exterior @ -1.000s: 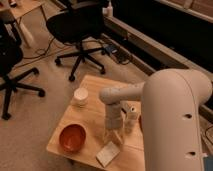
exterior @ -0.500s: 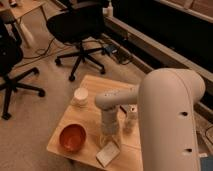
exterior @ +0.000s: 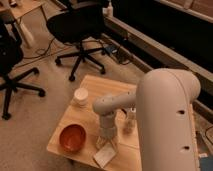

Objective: Place the white sponge in the ceramic bowl

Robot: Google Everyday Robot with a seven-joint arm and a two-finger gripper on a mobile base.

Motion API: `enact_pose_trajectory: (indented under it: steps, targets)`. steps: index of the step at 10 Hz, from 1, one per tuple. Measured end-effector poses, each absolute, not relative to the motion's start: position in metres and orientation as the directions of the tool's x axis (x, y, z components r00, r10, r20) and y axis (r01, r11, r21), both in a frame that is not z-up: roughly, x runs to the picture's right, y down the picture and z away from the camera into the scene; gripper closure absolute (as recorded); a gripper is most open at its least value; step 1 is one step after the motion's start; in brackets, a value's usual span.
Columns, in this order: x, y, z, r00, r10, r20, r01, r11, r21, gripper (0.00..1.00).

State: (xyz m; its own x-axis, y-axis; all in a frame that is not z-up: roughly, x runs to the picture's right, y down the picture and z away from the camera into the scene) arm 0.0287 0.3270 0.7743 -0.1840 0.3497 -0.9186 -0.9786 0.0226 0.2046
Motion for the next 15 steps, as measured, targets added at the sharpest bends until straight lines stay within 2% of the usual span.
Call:
enact_pose_trajectory:
  steps: [2, 3, 6, 10, 12, 15]
  targets:
    - [0.03, 0.327, 0.773, -0.19, 0.362, -0.913, -0.976, 0.033, 0.216, 0.96]
    - [0.032, 0.323, 0.772, -0.2, 0.372, -0.906, -0.973, 0.034, 0.228, 1.0]
    - [0.048, 0.312, 0.761, -0.245, 0.38, -0.892, -0.955, 0.061, 0.289, 1.0]
    - [0.05, 0.276, 0.742, -0.3, 0.388, -0.871, -0.933, 0.069, 0.352, 1.0]
    - [0.035, 0.248, 0.734, -0.288, 0.425, -0.858, -0.94, 0.047, 0.339, 1.0]
    - [-0.019, 0.208, 0.719, -0.2, 0.485, -0.851, -0.97, 0.026, 0.243, 1.0]
